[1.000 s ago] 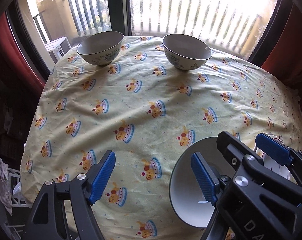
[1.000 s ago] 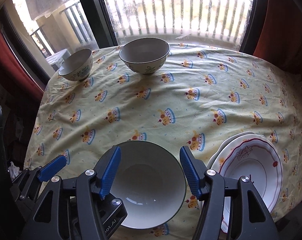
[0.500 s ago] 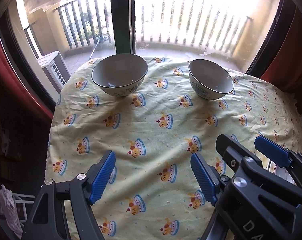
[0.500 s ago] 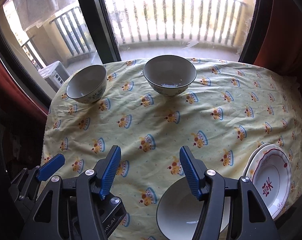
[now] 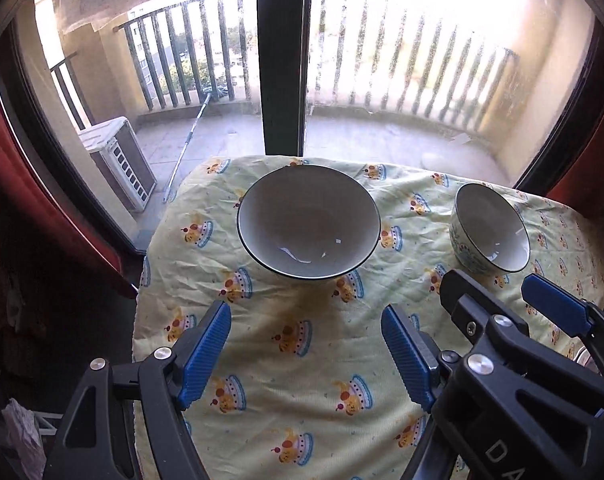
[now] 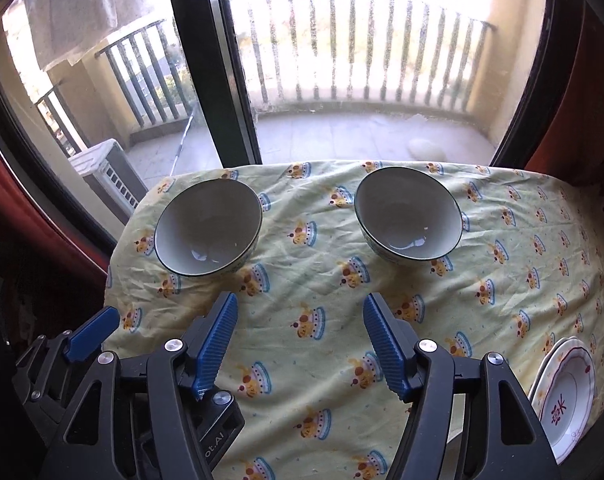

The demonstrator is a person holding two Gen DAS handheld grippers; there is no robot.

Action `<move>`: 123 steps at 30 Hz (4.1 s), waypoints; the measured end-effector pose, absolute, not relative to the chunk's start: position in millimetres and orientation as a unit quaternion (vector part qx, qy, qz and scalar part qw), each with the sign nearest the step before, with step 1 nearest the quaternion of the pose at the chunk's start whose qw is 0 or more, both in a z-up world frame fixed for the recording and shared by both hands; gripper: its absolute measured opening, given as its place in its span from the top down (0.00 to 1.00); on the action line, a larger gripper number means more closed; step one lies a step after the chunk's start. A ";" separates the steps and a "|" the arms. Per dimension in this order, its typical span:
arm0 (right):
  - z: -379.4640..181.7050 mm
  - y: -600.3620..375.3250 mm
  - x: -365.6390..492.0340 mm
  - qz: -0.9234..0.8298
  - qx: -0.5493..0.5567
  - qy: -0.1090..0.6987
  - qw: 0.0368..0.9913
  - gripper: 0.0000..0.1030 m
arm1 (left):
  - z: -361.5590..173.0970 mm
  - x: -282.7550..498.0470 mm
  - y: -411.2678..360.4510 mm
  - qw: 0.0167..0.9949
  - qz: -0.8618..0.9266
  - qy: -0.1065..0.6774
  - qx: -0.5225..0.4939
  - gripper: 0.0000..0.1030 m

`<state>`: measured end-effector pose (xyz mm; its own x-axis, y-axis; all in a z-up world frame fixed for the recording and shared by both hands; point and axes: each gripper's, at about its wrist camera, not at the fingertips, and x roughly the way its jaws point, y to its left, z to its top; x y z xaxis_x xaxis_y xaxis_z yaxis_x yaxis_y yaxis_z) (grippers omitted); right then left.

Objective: Organize plates and bowls
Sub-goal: 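Move both grippers toward the second large dark-rimmed white bowl, then close both grippers on the second large bowl's rim, then lift the second large bowl and carry it over the first large bowl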

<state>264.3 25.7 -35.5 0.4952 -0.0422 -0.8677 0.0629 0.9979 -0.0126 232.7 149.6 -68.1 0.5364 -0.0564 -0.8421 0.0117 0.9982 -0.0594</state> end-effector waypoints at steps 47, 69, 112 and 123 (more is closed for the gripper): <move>-125.7 49.9 385.8 -0.024 0.007 0.543 0.840 0.81 | -135.1 332.7 172.1 0.852 -0.004 0.523 -0.002 0.71; -63.0 20.8 288.6 -0.067 0.028 0.518 0.852 0.81 | -82.2 249.2 137.1 0.866 -0.047 0.497 0.011 0.71; 0.2 -158.0 121.6 -0.022 0.010 0.499 0.866 0.81 | -58.6 90.7 -37.1 0.875 -0.014 0.485 -0.005 0.71; -26.2 -172.9 99.7 0.002 -0.007 0.530 0.848 0.81 | -87.8 68.5 -48.1 0.859 0.003 0.511 -0.009 0.71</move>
<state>99.7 -172.9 -26.2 0.4385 -0.0042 -0.8987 -0.0105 0.9999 -0.0098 68.5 -48.1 -87.8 0.4770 -0.0048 -0.8789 -0.0137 0.9998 -0.0129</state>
